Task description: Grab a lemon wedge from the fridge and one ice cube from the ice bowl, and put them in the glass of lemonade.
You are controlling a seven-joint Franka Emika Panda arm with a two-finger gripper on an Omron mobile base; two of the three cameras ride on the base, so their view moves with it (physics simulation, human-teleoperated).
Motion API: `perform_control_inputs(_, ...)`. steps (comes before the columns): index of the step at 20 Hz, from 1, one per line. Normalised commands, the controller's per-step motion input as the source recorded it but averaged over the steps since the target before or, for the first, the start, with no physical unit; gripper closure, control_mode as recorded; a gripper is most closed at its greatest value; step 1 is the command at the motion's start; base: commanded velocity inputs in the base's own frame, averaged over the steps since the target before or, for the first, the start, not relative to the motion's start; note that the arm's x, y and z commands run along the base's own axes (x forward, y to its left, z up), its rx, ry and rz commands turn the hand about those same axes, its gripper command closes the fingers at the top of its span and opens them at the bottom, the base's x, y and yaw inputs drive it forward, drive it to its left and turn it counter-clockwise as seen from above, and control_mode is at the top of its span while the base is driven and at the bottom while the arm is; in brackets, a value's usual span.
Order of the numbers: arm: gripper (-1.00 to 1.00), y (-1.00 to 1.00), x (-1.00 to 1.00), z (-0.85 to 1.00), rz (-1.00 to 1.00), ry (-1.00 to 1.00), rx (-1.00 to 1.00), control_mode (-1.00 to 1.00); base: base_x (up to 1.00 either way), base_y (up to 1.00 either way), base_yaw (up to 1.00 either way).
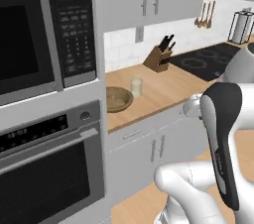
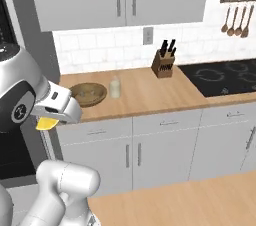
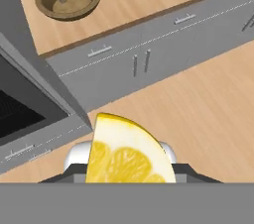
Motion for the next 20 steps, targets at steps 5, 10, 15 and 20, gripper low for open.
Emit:
perform_control_inputs(5,1.0,0.0,0.0,0.0,0.0,0.0,0.0,1.0,0.9,-0.66,0.64)
perform_control_inputs(10,1.0,0.0,0.0,0.0,0.0,0.0,0.0,1.0,0.8,-0.83,0.56)
perform_control_inputs(15,1.0,0.0,0.0,0.0,0.0,0.0,0.0,1.0,0.4,-0.48,0.31)
perform_control_inputs(20,1.0,0.0,0.0,0.0,0.0,0.0,0.0,1.0,0.4,0.07,0.03)
